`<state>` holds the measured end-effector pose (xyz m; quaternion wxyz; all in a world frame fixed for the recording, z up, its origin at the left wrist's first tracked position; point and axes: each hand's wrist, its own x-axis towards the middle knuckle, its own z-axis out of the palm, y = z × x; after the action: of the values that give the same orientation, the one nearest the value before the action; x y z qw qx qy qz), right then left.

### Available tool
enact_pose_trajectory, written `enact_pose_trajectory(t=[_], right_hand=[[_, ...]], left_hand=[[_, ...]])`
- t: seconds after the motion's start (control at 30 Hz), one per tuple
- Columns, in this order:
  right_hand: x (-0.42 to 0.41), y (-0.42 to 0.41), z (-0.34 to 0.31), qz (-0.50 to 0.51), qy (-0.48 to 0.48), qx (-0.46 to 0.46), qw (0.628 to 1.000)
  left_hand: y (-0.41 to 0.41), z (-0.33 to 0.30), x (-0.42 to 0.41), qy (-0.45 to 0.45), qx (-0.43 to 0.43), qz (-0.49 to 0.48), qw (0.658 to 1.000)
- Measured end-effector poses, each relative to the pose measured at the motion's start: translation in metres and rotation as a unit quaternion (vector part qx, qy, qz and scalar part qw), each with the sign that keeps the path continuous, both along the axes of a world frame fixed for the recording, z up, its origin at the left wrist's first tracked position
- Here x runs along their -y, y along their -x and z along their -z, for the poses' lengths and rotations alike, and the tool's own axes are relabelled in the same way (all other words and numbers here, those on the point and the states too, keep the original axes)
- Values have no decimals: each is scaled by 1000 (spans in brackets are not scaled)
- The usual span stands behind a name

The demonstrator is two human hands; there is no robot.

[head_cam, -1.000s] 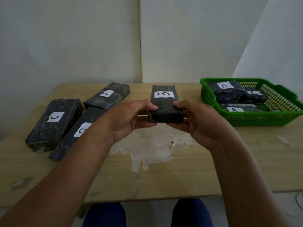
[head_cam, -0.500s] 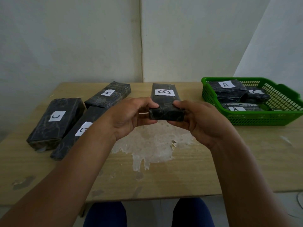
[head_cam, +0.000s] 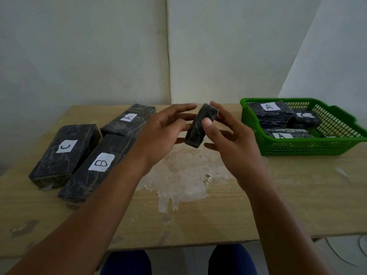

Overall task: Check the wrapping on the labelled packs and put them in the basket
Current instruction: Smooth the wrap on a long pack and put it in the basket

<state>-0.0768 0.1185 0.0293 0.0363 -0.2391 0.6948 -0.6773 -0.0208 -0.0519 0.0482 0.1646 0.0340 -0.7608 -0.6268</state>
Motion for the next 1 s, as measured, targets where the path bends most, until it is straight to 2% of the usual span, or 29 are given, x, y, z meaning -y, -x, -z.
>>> enact_pose_trajectory(t=[0.1, 0.27, 0.5, 0.63, 0.83, 1.0], right_hand=[[0, 1, 3, -15, -13, -28, 999], [-2, 0, 6, -45, 1, -52, 998], [-11, -3, 0, -82, 80, -62, 991], [-13, 0, 2, -84, 63, -88, 991], [-14, 3, 4, -60, 43, -87, 994], [-9, 3, 6, -50, -12, -38, 998]], left_hand=[[0, -1, 1, 33, -46, 34, 998], [0, 3, 1, 67, -113, 9, 991], [-7, 6, -1, 131, -210, -18, 969], [-6, 10, 0, 150, -256, -24, 955], [-5, 8, -3, 123, -234, -30, 964], [0, 3, -10, 48, -126, -100, 986]])
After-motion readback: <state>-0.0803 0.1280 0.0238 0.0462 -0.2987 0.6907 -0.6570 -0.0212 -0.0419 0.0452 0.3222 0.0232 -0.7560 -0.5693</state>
